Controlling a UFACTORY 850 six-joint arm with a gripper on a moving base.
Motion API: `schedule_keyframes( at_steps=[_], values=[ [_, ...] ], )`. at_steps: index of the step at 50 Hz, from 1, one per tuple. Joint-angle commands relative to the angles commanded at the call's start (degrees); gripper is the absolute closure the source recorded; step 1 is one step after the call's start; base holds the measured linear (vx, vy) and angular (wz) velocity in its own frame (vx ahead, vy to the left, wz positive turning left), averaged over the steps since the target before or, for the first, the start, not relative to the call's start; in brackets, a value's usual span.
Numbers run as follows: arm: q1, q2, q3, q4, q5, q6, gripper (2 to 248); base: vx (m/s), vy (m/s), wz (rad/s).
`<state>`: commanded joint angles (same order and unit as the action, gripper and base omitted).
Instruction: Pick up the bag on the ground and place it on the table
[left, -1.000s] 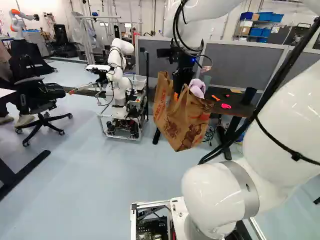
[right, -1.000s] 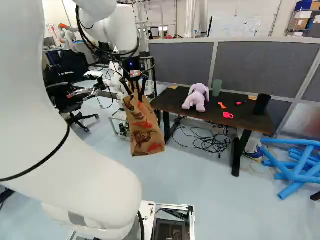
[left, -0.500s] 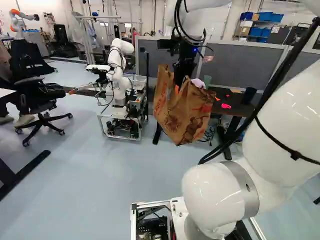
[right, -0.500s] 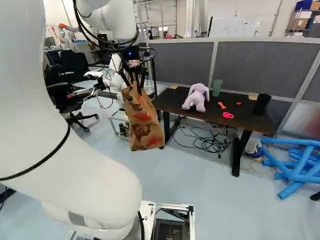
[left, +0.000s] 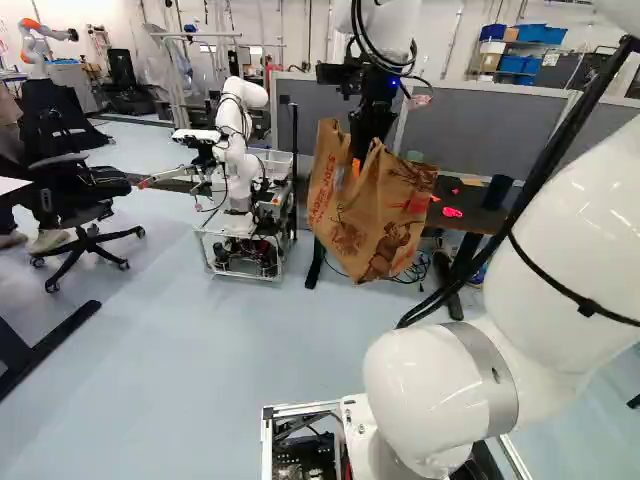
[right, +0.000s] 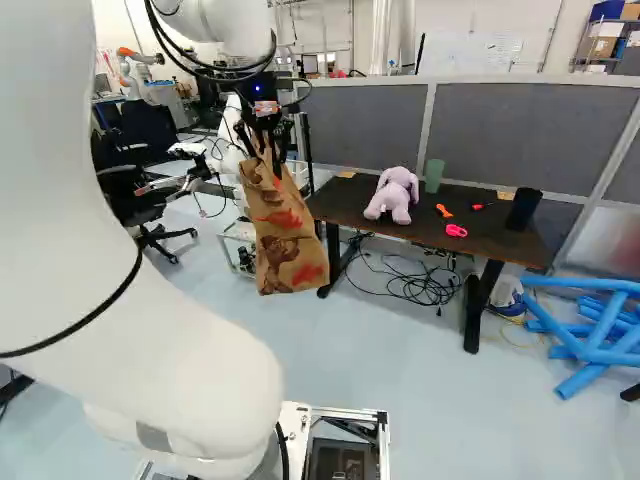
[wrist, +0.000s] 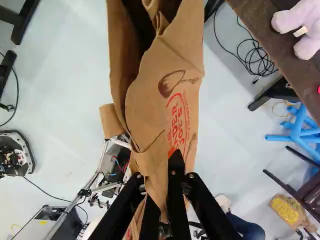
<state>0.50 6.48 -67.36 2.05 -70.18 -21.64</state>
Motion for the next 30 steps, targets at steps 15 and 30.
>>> schedule_keyframes(
  at_steps=[15,30],
  values=[
    [0.0,0.0,0.0,0.0,0.0,0.0,229,0.0,0.0,0.0],
    [0.0,0.0,0.0,0.0,0.0,0.0,229,0.037,0.001,0.0]
  ],
)
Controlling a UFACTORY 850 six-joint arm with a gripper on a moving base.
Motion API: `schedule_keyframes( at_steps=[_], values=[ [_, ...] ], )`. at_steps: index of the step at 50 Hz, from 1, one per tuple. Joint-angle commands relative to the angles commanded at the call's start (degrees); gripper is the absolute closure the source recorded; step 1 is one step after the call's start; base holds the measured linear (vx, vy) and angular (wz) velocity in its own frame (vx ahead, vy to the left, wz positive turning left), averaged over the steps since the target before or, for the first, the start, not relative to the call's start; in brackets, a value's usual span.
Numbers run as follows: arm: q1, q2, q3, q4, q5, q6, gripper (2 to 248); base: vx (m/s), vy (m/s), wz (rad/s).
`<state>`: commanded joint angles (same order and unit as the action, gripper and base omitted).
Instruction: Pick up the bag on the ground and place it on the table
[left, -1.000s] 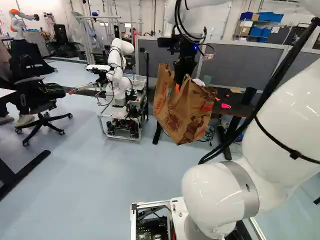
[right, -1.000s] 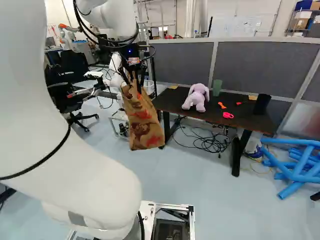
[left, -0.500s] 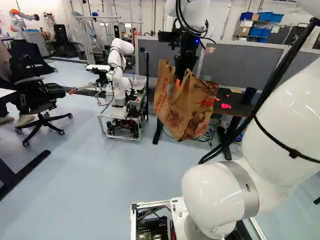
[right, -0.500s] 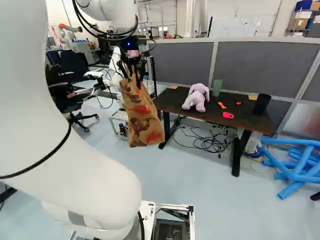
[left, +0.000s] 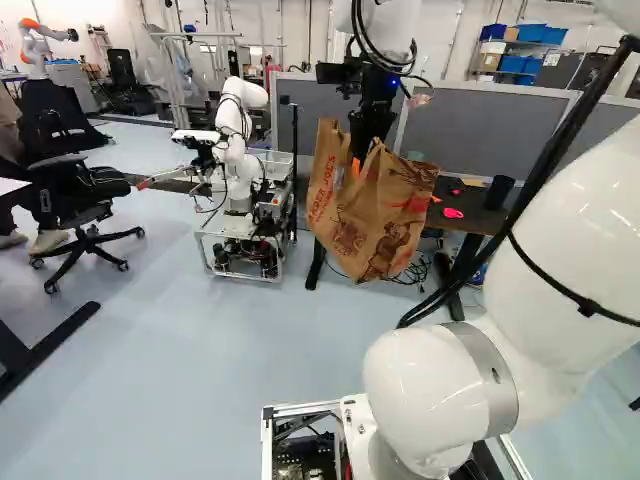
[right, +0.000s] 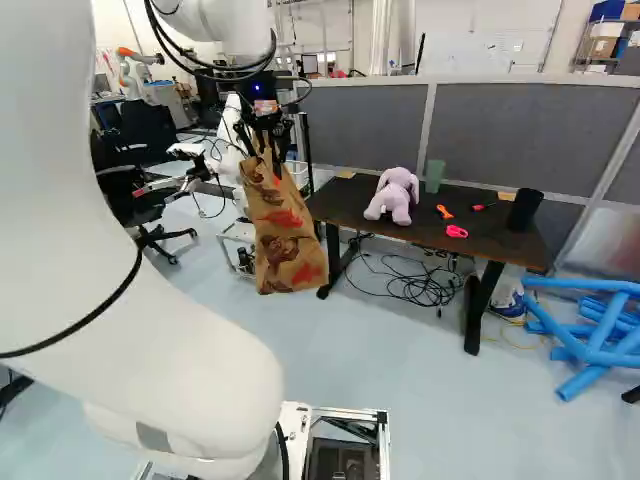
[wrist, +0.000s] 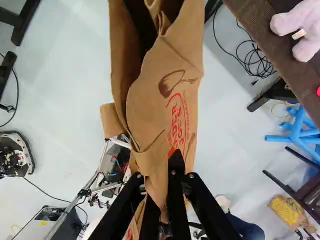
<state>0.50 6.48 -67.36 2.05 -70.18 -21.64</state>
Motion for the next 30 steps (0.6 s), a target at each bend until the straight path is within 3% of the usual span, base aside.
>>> schedule_keyframes(
  at_steps=[15,30],
  values=[
    [0.0,0.0,0.0,0.0,0.0,0.0,229,0.115,0.001,-0.009],
    [0.0,0.0,0.0,0.0,0.0,0.0,229,0.136,-0.042,-0.215]
  ],
)
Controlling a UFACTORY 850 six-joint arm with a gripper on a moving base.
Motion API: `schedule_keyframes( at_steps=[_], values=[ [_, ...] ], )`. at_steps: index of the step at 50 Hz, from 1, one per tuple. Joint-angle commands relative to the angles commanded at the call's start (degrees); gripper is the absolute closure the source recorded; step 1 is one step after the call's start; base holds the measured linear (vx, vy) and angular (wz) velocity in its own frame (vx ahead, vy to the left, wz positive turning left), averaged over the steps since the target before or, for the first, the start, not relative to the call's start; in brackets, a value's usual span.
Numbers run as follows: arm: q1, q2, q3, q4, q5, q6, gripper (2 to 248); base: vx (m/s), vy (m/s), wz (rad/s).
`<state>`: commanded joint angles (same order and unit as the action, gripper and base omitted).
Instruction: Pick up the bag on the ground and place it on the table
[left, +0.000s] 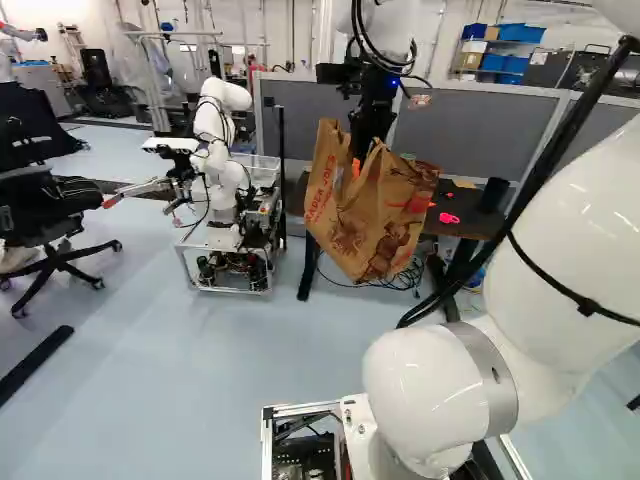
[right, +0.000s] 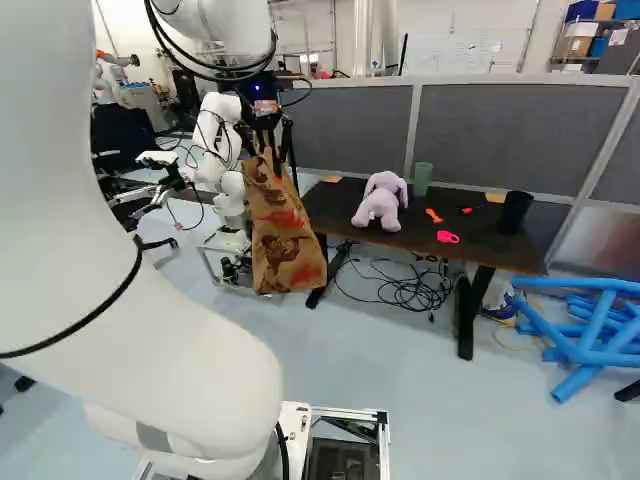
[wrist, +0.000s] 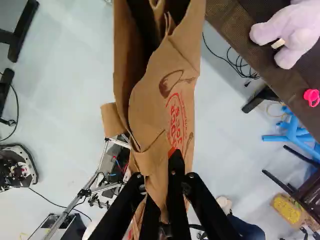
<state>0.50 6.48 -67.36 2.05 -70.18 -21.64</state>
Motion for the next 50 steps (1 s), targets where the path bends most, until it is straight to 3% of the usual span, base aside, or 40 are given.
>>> schedule_keyframes(
  at_steps=[23,50],
  values=[
    [0.0,0.0,0.0,0.0,0.0,0.0,229,0.128,-0.044,-0.249],
    [0.0,0.0,0.0,0.0,0.0,0.0,229,0.12,0.037,-0.107]
  ],
)
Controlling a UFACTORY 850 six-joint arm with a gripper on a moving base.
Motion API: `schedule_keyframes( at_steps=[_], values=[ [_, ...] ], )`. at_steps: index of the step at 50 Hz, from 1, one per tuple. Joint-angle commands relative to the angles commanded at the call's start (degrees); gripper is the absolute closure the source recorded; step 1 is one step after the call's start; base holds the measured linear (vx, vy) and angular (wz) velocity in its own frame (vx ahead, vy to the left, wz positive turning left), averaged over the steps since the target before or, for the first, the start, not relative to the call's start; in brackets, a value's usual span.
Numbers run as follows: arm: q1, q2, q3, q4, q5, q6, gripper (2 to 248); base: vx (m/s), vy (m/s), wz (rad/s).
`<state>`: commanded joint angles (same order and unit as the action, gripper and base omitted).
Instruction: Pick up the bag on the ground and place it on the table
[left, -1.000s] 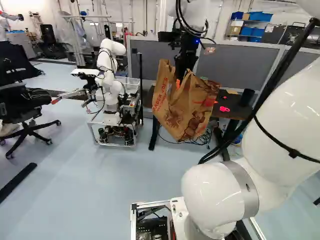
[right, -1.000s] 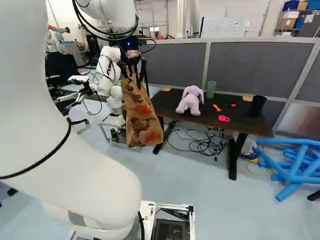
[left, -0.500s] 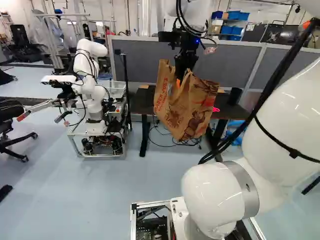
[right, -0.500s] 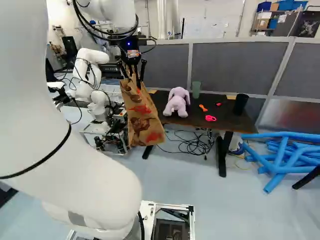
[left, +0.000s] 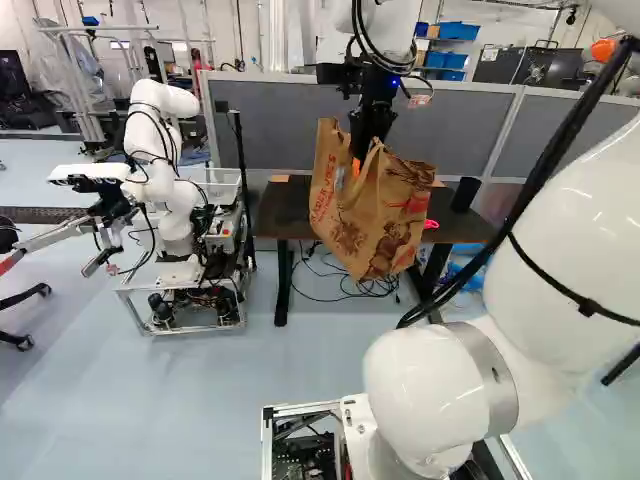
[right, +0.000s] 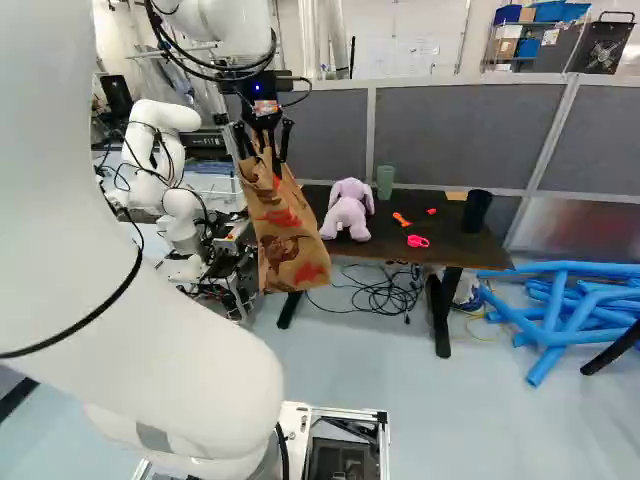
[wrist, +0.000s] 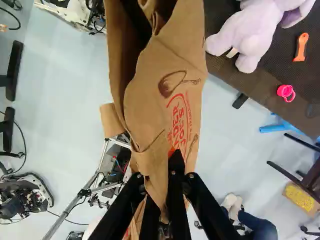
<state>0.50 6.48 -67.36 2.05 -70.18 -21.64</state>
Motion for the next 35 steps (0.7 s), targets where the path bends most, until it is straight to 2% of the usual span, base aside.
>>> schedule_keyframes(
  at_steps=[35],
  values=[
    [0.0,0.0,0.0,0.0,0.0,0.0,229,0.133,0.067,-0.024]
  ],
)
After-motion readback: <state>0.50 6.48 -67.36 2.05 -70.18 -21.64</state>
